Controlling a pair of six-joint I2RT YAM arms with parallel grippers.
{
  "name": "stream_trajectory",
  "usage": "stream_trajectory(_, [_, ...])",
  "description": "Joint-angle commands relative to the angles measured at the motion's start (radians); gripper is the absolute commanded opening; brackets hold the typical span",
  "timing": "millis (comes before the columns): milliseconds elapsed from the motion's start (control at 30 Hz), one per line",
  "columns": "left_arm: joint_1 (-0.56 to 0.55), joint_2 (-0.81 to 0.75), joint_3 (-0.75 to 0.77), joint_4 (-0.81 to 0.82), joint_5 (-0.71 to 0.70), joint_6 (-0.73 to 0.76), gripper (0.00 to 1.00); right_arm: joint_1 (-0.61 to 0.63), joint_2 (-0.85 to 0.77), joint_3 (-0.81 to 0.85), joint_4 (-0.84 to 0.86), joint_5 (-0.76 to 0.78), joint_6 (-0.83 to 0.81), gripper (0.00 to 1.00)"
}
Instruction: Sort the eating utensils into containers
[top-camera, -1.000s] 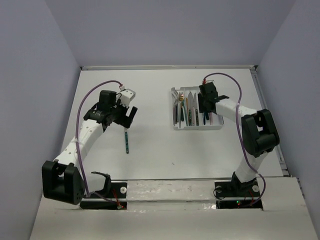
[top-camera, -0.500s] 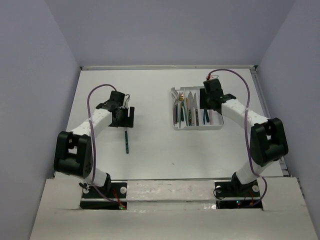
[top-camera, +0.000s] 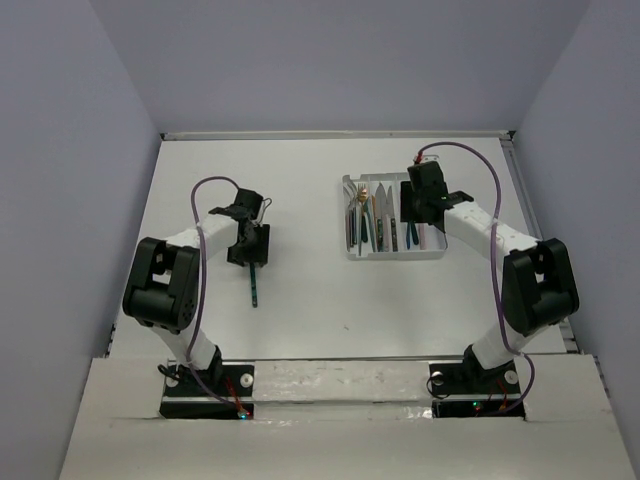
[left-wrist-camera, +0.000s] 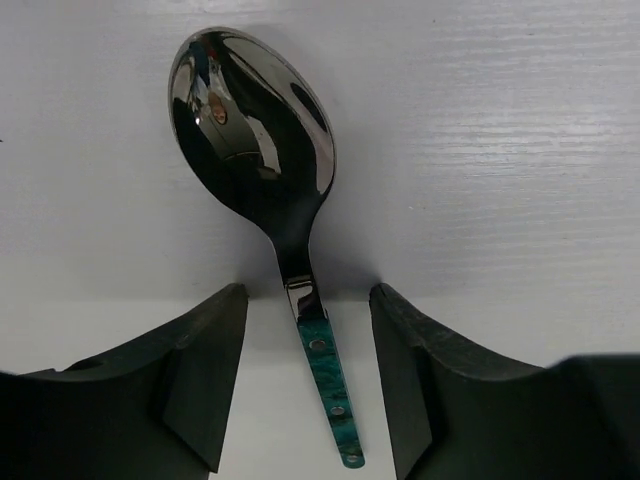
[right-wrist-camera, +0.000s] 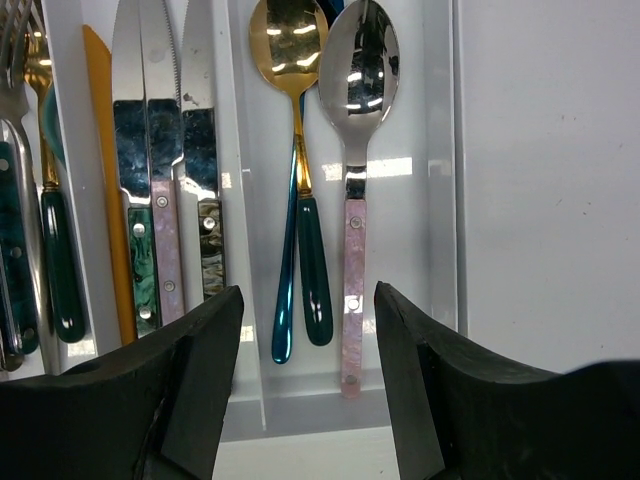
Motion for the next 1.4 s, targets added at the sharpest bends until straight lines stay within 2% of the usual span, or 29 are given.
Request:
stream_trajectory(0, [-0.011, 0.016, -0.011, -0.008, 0.001, -0.011, 0.53, -0.004, -0.004, 0.010, 0.022, -0.002, -0.005, 0.61])
stream_trajectory(100, [-0.011, 0.033, -0.014, -0.003, 0.026, -0.014, 0.33, -0.004, -0.007, 0.014, 0.026, 0.000, -0.009, 0.61])
stream_trajectory(133, [-0.011, 0.039, -0.016, 0.000, 0.032, -0.014, 0.18, -0.004, -0.008, 0.015, 0.024, -0.002, -0.009, 0.61])
stream_trajectory(233, [-0.011, 0.040, -0.016, 0.001, 0.034, -0.011, 0.00, -0.004, -0.024, 0.015, 0.024, -0.009, -0.009, 0.61])
stream_trajectory(400, [0.017, 0.051, 0.029, -0.002, 0.116, 0.000, 0.00, -0.004, -0.051, 0.015, 0.024, -0.043, -0.009, 0.61])
stream_trajectory(600, [0.092, -0.027, 0.159, 0.039, 0.288, -0.038, 0.00, 0.016, -0.139, 0.030, 0.048, -0.210, -0.071, 0.60])
stream_trajectory(733, [0.103, -0.084, 0.305, 0.066, 0.320, -0.064, 0.00, 0.068, -0.189, 0.052, 0.143, -0.385, -0.083, 0.63])
stream_trajectory(767, [0.103, -0.096, 0.352, 0.072, 0.328, -0.083, 0.00, 0.099, -0.209, 0.052, 0.179, -0.490, -0.077, 0.70])
stream_trajectory(800, [0.103, -0.120, 0.374, 0.084, 0.342, -0.090, 0.00, 0.117, -0.218, 0.050, 0.261, -0.541, -0.060, 0.80])
stream_trajectory(833, [0.103, -0.131, 0.392, 0.090, 0.342, -0.101, 0.00, 0.143, -0.217, 0.053, 0.262, -0.595, -0.059, 0.89])
stream_trajectory(900, [0.103, -0.159, 0.438, 0.103, 0.366, -0.126, 0.00, 0.235, -0.182, 0.102, 0.385, -0.681, -0.063, 0.90])
stream_trajectory(1033, [0.103, -0.202, 0.470, 0.119, 0.382, -0.159, 0.00, 0.369, -0.041, 0.248, 0.438, -0.694, -0.062, 0.88])
stream_trajectory(1100, [0.103, -0.234, 0.464, 0.135, 0.383, -0.170, 0.00, 0.406, 0.054, 0.311, 0.437, -0.707, -0.031, 0.81])
stream_trajectory(1200, [0.101, -0.281, 0.431, 0.161, 0.370, -0.176, 0.00, 0.429, 0.123, 0.403, 0.444, -0.708, 0.018, 0.73])
stream_trajectory(1367, [0.101, -0.329, 0.391, 0.193, 0.371, -0.190, 0.00, 0.450, 0.220, 0.475, 0.469, -0.685, 0.069, 0.70])
